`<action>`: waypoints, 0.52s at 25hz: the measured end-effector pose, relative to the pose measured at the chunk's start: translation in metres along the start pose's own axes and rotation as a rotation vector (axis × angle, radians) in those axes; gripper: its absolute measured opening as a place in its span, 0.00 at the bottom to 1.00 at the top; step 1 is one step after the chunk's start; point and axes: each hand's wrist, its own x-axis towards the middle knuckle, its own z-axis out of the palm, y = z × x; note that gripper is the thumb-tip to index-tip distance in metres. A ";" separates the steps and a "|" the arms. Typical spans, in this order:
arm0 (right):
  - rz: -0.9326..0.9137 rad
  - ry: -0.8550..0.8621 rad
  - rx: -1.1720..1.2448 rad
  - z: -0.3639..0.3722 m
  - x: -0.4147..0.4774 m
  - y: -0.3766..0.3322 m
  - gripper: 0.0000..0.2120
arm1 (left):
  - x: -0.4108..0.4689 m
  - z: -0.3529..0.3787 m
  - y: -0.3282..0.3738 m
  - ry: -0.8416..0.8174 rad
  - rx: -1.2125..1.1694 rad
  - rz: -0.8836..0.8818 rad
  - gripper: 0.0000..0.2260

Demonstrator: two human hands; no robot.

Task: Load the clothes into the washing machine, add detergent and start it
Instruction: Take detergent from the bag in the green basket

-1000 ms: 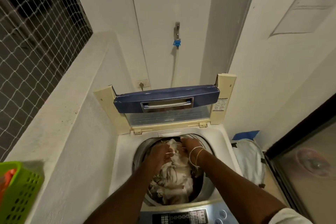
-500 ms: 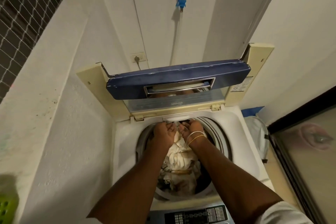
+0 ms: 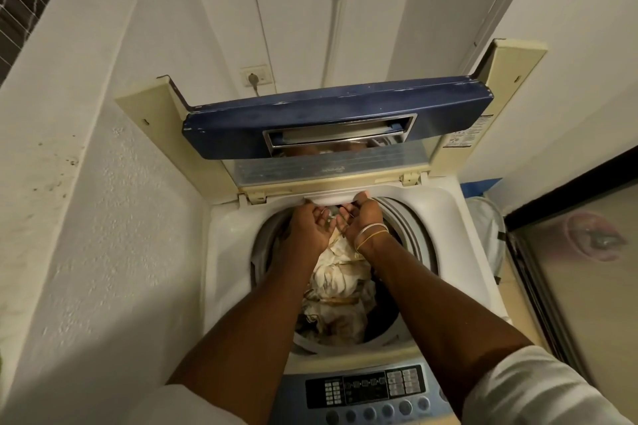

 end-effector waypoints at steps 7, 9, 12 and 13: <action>0.001 -0.070 0.032 -0.001 -0.002 0.012 0.21 | -0.003 -0.005 -0.014 0.046 0.032 0.061 0.12; 0.010 -0.090 0.051 -0.008 -0.005 0.019 0.26 | -0.014 -0.009 -0.022 0.038 0.043 0.094 0.13; -0.016 -0.079 0.025 -0.020 -0.012 0.021 0.23 | -0.027 -0.020 -0.033 0.023 0.093 0.120 0.12; -0.029 -0.067 0.020 -0.023 -0.014 0.020 0.21 | -0.028 -0.022 -0.034 0.018 0.090 0.133 0.12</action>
